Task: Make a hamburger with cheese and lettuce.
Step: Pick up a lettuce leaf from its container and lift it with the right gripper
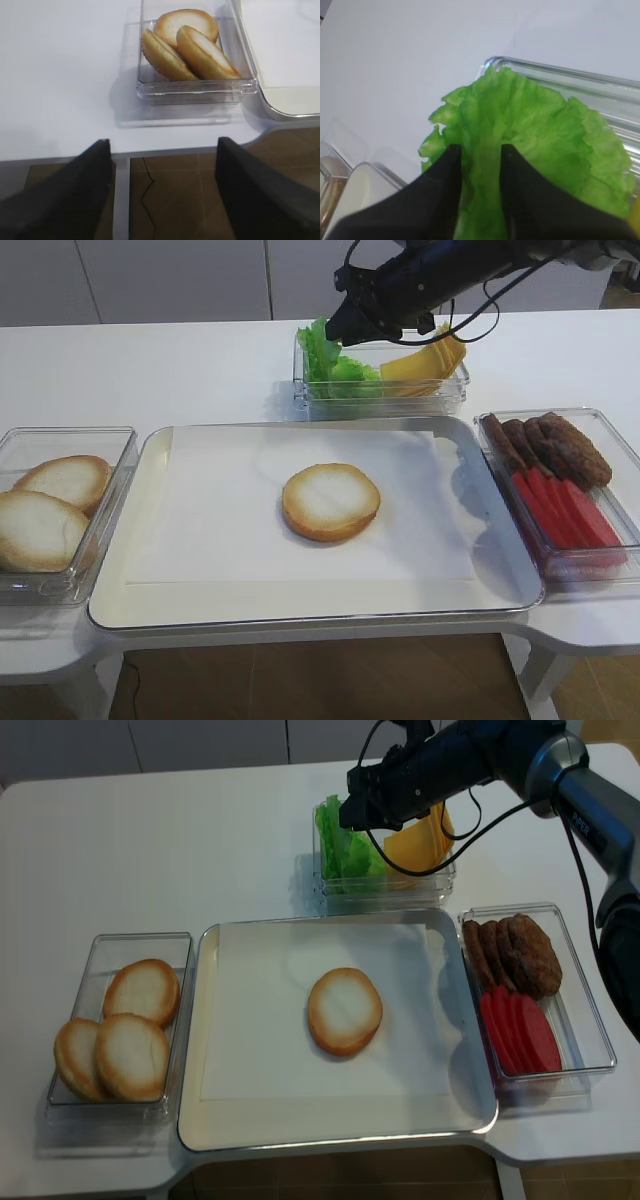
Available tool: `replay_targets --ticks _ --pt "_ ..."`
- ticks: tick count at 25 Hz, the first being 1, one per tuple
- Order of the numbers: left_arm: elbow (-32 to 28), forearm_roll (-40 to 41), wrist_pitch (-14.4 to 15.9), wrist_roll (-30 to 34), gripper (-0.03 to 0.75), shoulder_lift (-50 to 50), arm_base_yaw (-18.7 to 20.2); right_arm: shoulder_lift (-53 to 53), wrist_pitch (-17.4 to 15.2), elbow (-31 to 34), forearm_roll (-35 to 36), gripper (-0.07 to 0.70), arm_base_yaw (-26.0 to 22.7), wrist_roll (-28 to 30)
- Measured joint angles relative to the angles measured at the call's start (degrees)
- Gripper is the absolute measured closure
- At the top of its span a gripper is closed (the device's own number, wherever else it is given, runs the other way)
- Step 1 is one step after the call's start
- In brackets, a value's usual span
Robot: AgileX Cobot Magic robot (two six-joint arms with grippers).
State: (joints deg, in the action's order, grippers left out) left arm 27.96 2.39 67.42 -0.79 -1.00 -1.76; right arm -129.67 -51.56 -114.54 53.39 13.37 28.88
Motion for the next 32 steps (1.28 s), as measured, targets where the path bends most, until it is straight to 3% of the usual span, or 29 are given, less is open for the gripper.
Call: replay_targets --ticks 15,17,23,32 --pt "0.00 0.00 0.00 0.00 0.240 0.00 0.00 -1.05 0.00 -0.09 0.23 0.436 1.18 0.00" --pt "0.00 0.00 0.00 0.00 0.239 0.00 0.00 -1.05 0.00 -0.09 0.23 0.454 1.32 0.00" --pt "0.00 0.00 0.00 0.00 0.240 0.00 0.00 -1.05 -0.20 -0.09 0.23 0.608 1.32 -0.24" --pt "0.00 0.00 0.00 0.00 0.240 0.00 0.00 -0.92 -1.41 -0.09 0.23 0.621 1.32 -0.14"
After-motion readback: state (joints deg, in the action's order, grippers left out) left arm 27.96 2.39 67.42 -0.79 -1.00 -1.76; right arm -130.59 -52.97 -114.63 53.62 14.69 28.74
